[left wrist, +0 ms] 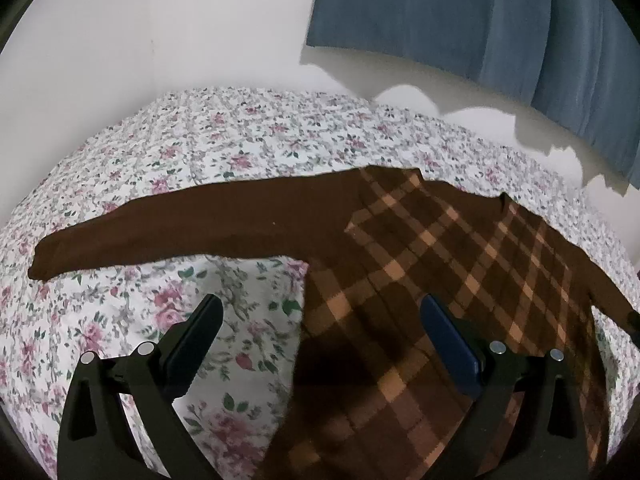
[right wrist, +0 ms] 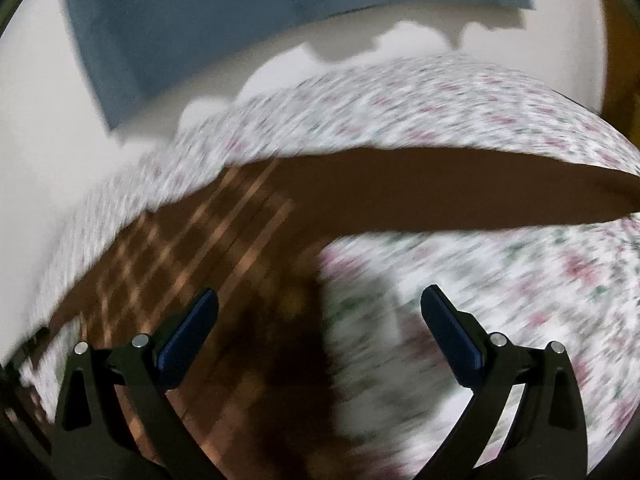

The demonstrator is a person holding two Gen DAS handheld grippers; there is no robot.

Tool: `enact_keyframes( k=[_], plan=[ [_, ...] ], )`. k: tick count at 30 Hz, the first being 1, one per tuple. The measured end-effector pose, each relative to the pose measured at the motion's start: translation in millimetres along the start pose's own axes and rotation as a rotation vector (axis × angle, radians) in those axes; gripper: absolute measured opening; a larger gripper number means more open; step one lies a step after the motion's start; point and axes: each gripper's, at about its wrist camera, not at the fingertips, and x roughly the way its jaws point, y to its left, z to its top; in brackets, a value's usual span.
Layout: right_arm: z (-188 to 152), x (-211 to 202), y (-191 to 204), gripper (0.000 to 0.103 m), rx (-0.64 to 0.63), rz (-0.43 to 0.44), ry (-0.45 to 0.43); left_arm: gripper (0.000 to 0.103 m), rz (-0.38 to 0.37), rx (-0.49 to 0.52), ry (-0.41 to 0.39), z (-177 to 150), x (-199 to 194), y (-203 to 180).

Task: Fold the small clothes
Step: 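Grasp the brown sleeve cuff with the right gripper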

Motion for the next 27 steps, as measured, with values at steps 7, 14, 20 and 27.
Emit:
enact_keyframes(
  k=[7,14,20,27],
  plan=[
    [33,-33,-192,0.073,0.479,-0.052,-0.111,0.098,0.024,-0.074,0.006,6,8,25],
    [29,-37,-343,0.066,0.859,-0.010,-0.130,0.098,0.059,-0.084,0.038,4,26,31],
    [61,-13,-371,0.066,0.864,0.099,-0.071,0.098,0.103,-0.044,0.041,-1,35,28],
    [106,-29,-343,0.007,0.580,0.142,-0.156,0.098,0.130,-0.037,0.042,0,37,30]
  ],
)
